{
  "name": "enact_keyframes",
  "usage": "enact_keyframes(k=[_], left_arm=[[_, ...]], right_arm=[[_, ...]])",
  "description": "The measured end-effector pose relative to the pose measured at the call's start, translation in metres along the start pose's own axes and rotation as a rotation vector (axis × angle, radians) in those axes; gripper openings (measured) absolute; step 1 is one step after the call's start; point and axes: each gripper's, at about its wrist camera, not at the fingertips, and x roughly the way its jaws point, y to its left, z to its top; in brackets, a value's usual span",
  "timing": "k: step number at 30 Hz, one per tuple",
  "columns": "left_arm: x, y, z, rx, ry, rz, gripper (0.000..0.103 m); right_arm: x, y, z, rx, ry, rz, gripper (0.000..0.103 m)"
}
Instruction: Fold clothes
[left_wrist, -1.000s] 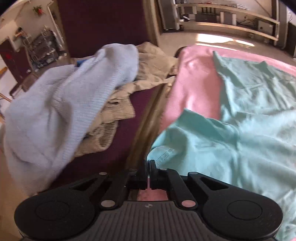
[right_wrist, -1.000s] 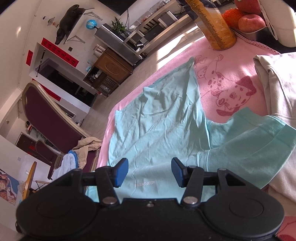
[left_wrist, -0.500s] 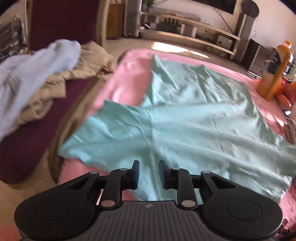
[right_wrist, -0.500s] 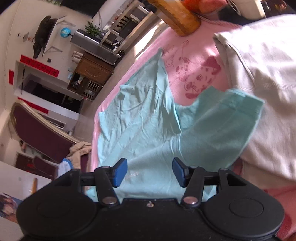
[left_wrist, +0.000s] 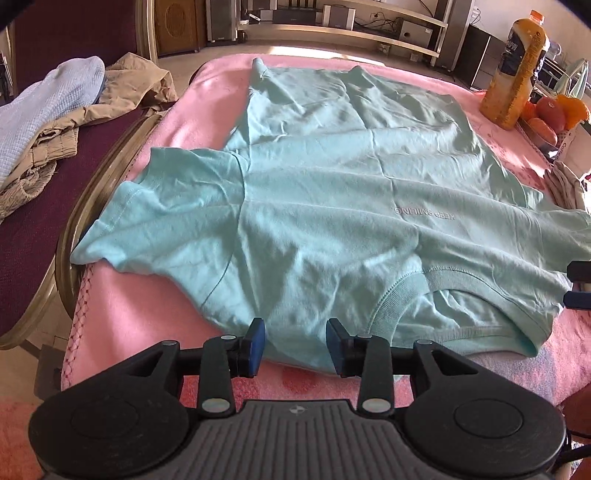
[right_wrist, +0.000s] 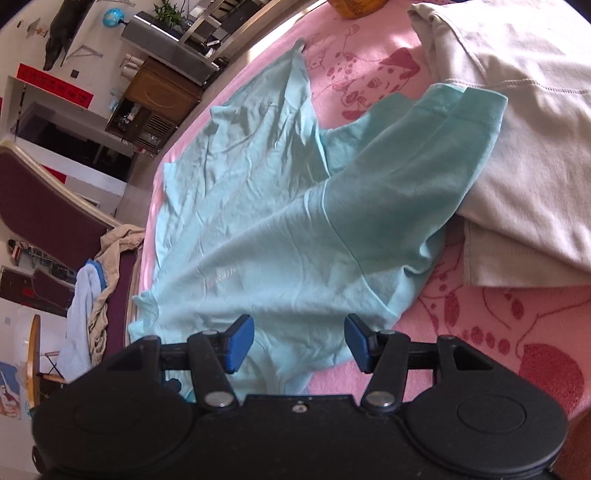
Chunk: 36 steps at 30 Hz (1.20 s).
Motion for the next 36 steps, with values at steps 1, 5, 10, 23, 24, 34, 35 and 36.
enact_keyframes(k=[1, 5, 10, 23, 24, 34, 35, 36], left_arm=[[-0.002, 0.0, -0.002, -0.004, 0.001, 0.007, 0.037], [-0.012, 0.023, -0.005, -0.169, -0.013, 0.015, 0.037], [-0.007, 0.06, -0.003, -0.413, 0.024, -0.074, 0.036], [0.007, 0.058, 0.01, -0.422, 0.001, -0.064, 0.038], [0.007, 0.057, 0.011, -0.413, -0.003, -0.062, 0.038], [0.002, 0.024, 0.012, -0.123, -0.048, 0.054, 0.0], [-0.002, 0.024, 0.011, -0.121, -0.043, 0.056, 0.0], [-0.01, 0.025, 0.009, -0.122, -0.046, 0.056, 0.0]], right_arm=[[-0.002, -0.001, -0.005, 0.005, -0.002, -0.002, 0.053], [-0.012, -0.009, -0.019, 0.031, -0.034, -0.013, 0.052], [-0.011, -0.014, -0.022, 0.076, -0.021, 0.057, 0.039], [0.008, -0.028, -0.025, 0.21, 0.056, 0.099, 0.034], [0.013, -0.028, -0.025, 0.22, 0.067, 0.111, 0.031], [0.027, 0.021, -0.043, -0.097, -0.009, -0.076, 0.002], [0.02, 0.025, -0.044, -0.116, -0.028, -0.078, 0.002], [0.012, 0.029, -0.046, -0.135, -0.047, -0.08, 0.002]])
